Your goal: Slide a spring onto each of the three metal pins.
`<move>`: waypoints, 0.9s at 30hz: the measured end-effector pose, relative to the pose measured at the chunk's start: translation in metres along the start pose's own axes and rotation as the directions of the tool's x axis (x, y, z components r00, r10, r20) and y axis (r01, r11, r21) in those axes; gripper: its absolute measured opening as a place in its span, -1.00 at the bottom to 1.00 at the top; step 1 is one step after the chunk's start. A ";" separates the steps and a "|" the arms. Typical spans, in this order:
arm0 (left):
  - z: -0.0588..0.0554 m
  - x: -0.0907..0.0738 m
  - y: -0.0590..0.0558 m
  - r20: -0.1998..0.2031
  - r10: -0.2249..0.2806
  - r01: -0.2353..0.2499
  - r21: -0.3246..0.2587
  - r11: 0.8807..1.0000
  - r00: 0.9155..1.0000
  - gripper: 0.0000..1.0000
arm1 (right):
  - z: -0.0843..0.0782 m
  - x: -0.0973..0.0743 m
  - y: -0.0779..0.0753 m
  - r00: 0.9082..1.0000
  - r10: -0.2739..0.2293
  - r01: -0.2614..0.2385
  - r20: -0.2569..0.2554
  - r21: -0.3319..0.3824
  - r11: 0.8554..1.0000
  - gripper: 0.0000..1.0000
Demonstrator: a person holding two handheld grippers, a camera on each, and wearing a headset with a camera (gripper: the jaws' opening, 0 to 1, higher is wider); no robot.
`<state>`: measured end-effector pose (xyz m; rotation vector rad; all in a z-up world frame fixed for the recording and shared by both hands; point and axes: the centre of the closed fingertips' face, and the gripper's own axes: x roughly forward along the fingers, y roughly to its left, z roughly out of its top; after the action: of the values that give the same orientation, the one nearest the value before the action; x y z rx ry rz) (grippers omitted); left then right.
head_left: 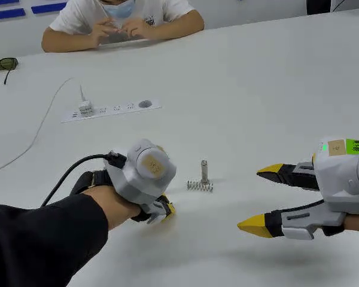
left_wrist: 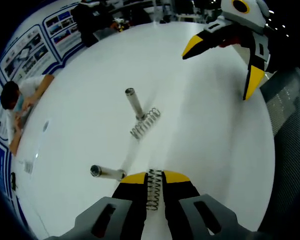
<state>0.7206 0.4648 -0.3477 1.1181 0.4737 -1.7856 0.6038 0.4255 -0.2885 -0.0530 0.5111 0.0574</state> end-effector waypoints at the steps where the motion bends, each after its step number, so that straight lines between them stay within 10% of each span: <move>1: 0.000 0.001 0.000 0.001 -0.001 0.001 -0.001 1.000 1.000 -0.76 | 0.000 0.000 0.000 1.000 0.000 0.000 0.000 0.001 1.000 0.32; 27: 0.011 -0.018 0.001 0.050 0.023 -0.022 -0.022 1.000 0.998 -0.78 | 0.001 0.001 0.001 1.000 0.004 -0.004 -0.003 -0.008 1.000 0.32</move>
<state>0.7189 0.4654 -0.3268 1.0571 0.4473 -1.7808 0.6052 0.4270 -0.2887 -0.0601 0.5138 0.0630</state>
